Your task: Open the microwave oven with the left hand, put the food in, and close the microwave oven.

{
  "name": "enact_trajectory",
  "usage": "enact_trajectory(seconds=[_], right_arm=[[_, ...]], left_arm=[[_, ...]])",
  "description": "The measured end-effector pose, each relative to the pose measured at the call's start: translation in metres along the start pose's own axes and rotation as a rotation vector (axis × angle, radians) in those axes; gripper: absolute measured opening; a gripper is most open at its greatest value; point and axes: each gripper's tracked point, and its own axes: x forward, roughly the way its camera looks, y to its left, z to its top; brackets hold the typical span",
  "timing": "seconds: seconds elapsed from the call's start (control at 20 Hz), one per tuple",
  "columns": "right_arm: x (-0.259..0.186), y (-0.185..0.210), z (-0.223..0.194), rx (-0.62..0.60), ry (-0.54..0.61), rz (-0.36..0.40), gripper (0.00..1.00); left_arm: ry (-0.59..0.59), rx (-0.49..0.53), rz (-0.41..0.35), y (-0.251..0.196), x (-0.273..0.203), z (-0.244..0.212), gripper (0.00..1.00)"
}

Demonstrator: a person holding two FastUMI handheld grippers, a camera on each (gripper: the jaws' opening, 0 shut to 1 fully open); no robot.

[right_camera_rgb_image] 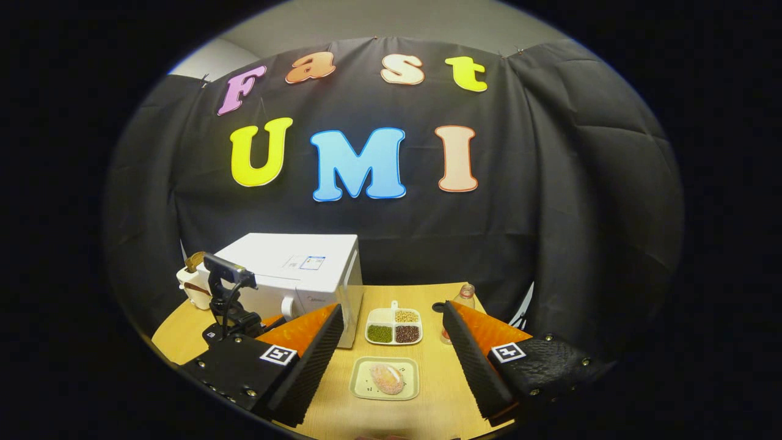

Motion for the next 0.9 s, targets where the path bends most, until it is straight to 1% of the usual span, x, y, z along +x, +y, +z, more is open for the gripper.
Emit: enact_trajectory(seconds=[0.05, 0.1, 0.15, 0.3, 0.35, 0.45, 0.6, 0.7, 0.85, 0.9], right_arm=[[-0.002, 0.001, 0.000, 0.003, 0.002, 0.000, 1.00], [-0.002, 0.000, -0.001, 0.004, 0.000, -0.002, 1.00], [-0.003, -0.003, 0.000, 0.007, -0.004, -0.007, 1.00], [-0.007, -0.010, 0.004, 0.034, -0.016, -0.024, 1.00], [-0.007, -0.012, 0.006, 0.044, -0.020, -0.028, 1.00], [-0.005, -0.015, 0.006, 0.062, -0.025, -0.033, 1.00], [-0.001, -0.007, -0.002, 0.068, -0.006, -0.011, 1.00], [-0.002, 0.005, 0.001, 0.060, -0.008, 0.011, 1.00], [-0.011, 0.028, 0.012, 0.042, -0.037, 0.042, 1.00], [-0.014, 0.037, 0.014, 0.040, -0.044, 0.055, 1.00]], left_arm=[[0.008, -0.018, -0.006, -0.003, 0.001, 0.002, 0.15], [0.018, -0.007, -0.009, 0.000, -0.001, 0.001, 0.10], [0.025, 0.013, -0.016, 0.000, -0.001, 0.002, 0.09], [0.064, 0.024, -0.064, -0.002, -0.004, 0.000, 0.09], [0.092, 0.044, -0.081, -0.003, -0.015, -0.006, 0.09], [0.086, 0.086, -0.124, -0.003, -0.048, -0.014, 0.09], [0.132, 0.075, -0.182, 0.000, -0.083, -0.027, 0.09], [0.132, 0.125, -0.209, 0.003, -0.100, -0.030, 0.09], [0.161, 0.119, -0.255, 0.011, -0.126, -0.038, 0.09], [0.173, 0.131, -0.273, 0.014, -0.137, -0.042, 0.09]])
